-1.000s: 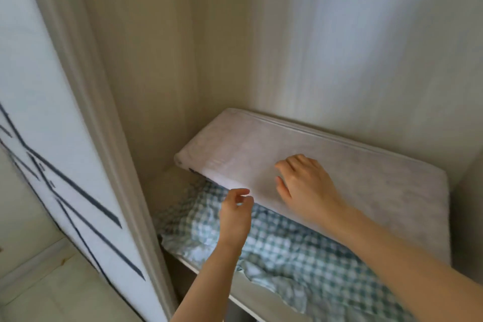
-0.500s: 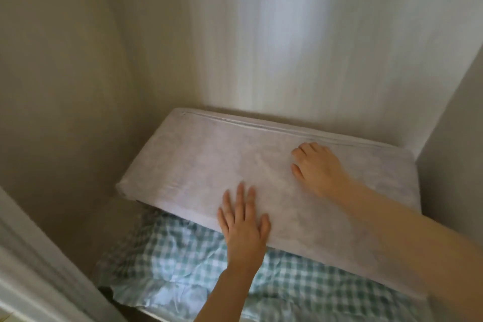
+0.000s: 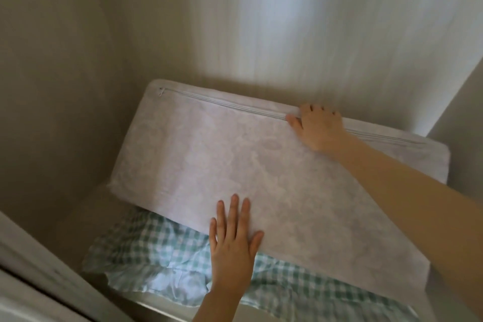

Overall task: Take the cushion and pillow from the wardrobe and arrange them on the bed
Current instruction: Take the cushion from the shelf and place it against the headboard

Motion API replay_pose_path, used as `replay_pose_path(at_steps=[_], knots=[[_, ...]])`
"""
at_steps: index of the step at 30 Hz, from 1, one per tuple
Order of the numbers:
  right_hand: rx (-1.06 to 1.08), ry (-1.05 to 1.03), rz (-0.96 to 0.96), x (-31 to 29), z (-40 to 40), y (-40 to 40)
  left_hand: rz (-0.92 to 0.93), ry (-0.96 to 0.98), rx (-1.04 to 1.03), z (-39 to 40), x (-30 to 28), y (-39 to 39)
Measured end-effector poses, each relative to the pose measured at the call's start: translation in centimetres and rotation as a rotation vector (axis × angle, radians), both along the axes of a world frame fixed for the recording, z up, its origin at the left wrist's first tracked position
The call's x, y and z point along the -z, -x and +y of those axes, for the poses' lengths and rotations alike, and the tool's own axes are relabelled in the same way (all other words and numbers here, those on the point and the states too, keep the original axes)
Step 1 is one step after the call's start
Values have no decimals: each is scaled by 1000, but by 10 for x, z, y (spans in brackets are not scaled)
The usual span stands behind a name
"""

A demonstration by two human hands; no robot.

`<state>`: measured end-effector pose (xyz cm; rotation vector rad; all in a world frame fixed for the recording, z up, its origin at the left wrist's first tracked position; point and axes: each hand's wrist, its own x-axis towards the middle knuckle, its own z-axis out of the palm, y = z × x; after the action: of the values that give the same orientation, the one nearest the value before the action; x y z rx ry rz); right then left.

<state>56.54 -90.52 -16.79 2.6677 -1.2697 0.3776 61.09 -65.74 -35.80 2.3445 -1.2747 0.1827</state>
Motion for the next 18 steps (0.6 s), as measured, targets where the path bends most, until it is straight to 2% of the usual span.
replay_pose_path(at_steps=[4, 6, 9, 13, 18], knots=[[4, 73, -55, 0, 10, 4, 36, 9, -1, 4, -10, 6], [3, 95, -73, 0, 16, 6, 111, 39, -3, 6, -15, 9], [16, 103, -89, -3, 29, 9, 333, 138, -5, 6, -26, 13], [39, 72, -119, -14, 59, 13, 688, 378, -34, 3, -54, 19], [-21, 116, -97, -29, 104, 33, 1144, 405, -109, 0, -98, 24]])
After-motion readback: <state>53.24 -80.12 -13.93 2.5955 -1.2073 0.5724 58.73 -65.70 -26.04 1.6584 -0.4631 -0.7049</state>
